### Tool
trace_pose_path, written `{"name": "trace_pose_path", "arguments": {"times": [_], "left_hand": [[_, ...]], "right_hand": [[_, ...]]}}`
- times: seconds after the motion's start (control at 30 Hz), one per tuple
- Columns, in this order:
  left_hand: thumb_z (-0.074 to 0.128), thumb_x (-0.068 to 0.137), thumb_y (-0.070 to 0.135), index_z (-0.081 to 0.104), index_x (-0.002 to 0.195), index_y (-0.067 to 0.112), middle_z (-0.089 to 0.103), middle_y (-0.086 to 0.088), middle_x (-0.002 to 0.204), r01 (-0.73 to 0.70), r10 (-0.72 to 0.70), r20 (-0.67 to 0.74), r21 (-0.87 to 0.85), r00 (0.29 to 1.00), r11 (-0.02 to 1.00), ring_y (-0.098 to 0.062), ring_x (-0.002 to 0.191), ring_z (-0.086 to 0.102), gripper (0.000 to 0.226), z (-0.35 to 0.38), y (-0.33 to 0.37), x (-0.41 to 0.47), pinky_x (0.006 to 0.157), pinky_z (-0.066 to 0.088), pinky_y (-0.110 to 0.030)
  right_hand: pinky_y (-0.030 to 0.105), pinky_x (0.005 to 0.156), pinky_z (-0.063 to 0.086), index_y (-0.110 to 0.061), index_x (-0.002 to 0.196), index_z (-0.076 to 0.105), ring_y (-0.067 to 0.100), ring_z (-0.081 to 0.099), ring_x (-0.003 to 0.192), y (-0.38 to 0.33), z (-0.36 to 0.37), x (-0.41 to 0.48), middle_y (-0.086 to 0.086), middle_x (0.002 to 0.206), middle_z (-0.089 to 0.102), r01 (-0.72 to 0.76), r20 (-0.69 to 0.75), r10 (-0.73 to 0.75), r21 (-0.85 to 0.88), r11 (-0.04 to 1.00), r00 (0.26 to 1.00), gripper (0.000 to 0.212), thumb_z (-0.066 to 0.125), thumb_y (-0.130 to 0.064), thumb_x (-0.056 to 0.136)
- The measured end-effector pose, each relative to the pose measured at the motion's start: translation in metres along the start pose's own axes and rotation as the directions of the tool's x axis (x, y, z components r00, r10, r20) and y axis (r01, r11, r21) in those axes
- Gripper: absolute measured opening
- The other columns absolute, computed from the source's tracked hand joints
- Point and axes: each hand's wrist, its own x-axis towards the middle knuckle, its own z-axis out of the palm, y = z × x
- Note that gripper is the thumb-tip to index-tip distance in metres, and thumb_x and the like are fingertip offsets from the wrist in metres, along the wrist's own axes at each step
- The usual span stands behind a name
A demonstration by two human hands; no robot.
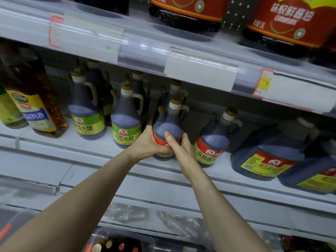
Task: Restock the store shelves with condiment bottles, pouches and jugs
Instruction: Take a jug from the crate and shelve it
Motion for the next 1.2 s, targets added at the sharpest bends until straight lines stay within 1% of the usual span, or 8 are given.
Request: {"name": "trace_pose_path", "arguments": {"times": [0.27,0.37,0.43,0.57,0.7,0.9,1.07,1.2], "left_hand": [[0.097,0.056,0.027,0.037,0.128,0.026,0.058,0.016,0.12,-0.002,0.002,-0.018,-0.025,1.0,1.0,0.011,0.103,0.06,0.094,0.006,-0.002,-0.004,0.076,0.05,-0.006],[0.096,0.06,0.023,0.04,0.127,0.026,0.062,0.012,0.119,-0.009,0.009,-0.027,-0.003,1.0,1.0,0.005,0.104,0.063,0.088,0.01,-0.008,-0.012,0.083,0.055,-0.016],[0.094,0.063,0.023,0.044,0.129,0.021,0.065,0.006,0.12,-0.02,0.021,-0.05,0.021,0.999,1.0,-0.005,0.107,0.065,0.083,0.011,-0.01,-0.016,0.093,0.055,-0.029],[0.09,0.069,0.023,0.047,0.13,0.014,0.064,-0.001,0.123,-0.048,0.055,-0.069,0.099,0.996,0.994,-0.015,0.112,0.063,0.075,0.009,-0.009,-0.024,0.099,0.052,-0.041],[0.09,0.069,0.025,0.048,0.129,0.013,0.063,-0.001,0.124,-0.073,0.089,-0.101,0.148,0.991,0.986,-0.015,0.112,0.062,0.074,0.005,-0.011,-0.035,0.098,0.053,-0.04],[0.088,0.071,0.03,0.041,0.129,0.027,0.06,0.009,0.124,-0.072,0.087,-0.088,0.16,0.992,0.984,-0.008,0.112,0.06,0.074,-0.002,-0.013,-0.054,0.092,0.051,-0.023],[0.087,0.07,0.029,0.041,0.13,0.029,0.06,0.013,0.121,-0.039,0.054,-0.105,0.144,0.993,0.989,0.001,0.108,0.059,0.076,-0.008,-0.014,-0.065,0.085,0.047,-0.007],[0.088,0.071,0.021,0.042,0.136,0.017,0.06,0.005,0.127,-0.035,0.053,-0.112,0.16,0.992,0.986,-0.012,0.114,0.06,0.08,-0.009,-0.013,-0.064,0.096,0.05,-0.025]], "right_hand": [[0.006,0.079,0.049,-0.05,0.125,0.046,-0.019,0.059,0.104,0.002,0.001,-0.004,-0.046,0.107,0.061,0.026,0.015,-0.027,0.044,0.999,1.0,0.081,0.074,-0.084,0.058],[0.007,0.086,0.047,-0.049,0.136,0.046,-0.02,0.057,0.107,0.008,0.001,-0.008,-0.044,0.119,0.057,0.024,0.016,-0.026,0.09,0.996,1.0,0.093,0.063,-0.094,0.056],[0.023,0.106,0.045,-0.042,0.153,0.033,-0.012,0.05,0.124,0.011,0.001,-0.01,-0.031,0.142,0.048,-0.017,0.007,0.016,0.143,0.99,1.0,0.114,0.049,-0.102,0.057],[0.044,0.121,0.032,-0.038,0.155,0.031,0.01,0.04,0.143,0.015,0.002,-0.018,-0.014,0.157,0.04,-0.03,0.019,0.027,0.155,0.987,0.999,0.106,0.042,-0.097,0.068],[0.044,0.118,0.037,-0.028,0.151,0.042,0.017,0.047,0.139,0.017,0.0,-0.016,-0.004,0.153,0.048,-0.068,-0.061,0.083,0.213,0.975,0.995,0.067,0.041,-0.066,0.095],[0.034,0.094,0.04,-0.014,0.148,0.041,0.032,0.052,0.131,0.002,0.0,0.007,0.009,0.146,0.053,-0.114,-0.246,0.069,-0.175,0.978,0.967,0.051,0.053,-0.034,0.103],[0.031,0.082,0.042,-0.012,0.097,0.056,0.028,0.058,0.099,-0.009,0.006,0.04,0.018,0.12,0.065,-0.191,-0.249,0.123,-0.272,0.943,0.961,0.016,0.064,-0.027,0.098],[0.001,0.072,0.037,-0.008,0.143,0.047,0.027,0.057,0.121,-0.005,0.011,0.052,0.014,0.139,0.056,-0.083,-0.275,0.024,-0.202,0.976,0.961,0.046,0.057,-0.008,0.098]]}}
